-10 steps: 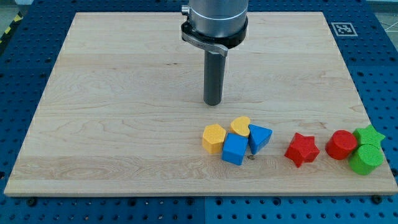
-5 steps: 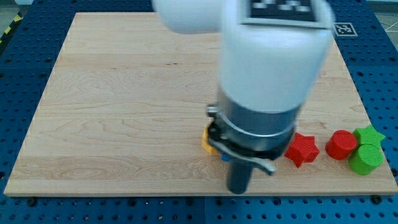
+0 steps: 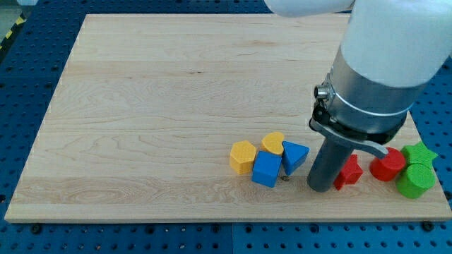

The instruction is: Slide the red star along with red circle and green star a bit right

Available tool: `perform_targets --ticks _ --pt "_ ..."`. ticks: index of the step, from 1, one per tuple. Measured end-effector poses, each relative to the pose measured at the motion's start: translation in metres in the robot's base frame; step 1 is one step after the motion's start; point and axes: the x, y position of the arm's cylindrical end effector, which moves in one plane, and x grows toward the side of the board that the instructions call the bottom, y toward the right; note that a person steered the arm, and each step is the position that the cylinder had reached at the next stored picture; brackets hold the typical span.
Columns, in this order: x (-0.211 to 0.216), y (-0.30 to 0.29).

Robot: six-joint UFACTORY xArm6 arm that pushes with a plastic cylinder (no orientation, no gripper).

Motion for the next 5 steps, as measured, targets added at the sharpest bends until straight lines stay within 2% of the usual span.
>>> perform_targets --ticks 2,4,5 --pt "-0.025 0.007" --pt "-0.029 0.045" --pt "-0.029 0.046"
